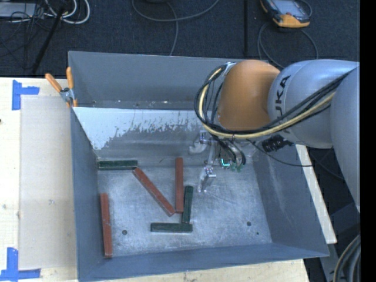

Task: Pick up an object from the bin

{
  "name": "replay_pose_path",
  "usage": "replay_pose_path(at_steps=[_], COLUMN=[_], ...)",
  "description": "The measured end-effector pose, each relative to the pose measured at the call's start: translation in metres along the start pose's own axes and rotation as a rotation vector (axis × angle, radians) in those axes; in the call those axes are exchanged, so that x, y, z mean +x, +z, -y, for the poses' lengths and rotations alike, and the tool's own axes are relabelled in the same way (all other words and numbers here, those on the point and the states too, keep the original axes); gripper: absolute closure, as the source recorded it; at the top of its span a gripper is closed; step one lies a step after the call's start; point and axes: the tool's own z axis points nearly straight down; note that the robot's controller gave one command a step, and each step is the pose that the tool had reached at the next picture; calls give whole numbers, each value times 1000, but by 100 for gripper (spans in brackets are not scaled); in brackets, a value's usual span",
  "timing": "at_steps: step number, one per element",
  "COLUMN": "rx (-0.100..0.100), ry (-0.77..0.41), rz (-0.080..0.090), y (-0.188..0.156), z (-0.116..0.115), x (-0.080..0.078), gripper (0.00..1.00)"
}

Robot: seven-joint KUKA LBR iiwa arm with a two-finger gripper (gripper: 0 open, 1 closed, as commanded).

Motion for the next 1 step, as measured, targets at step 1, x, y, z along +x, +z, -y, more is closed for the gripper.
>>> replay_pose_path(at_steps=[1], rx=[0], ry=[0], rz=[7], y=[-5], z=[0], x=[-2], gripper=[0])
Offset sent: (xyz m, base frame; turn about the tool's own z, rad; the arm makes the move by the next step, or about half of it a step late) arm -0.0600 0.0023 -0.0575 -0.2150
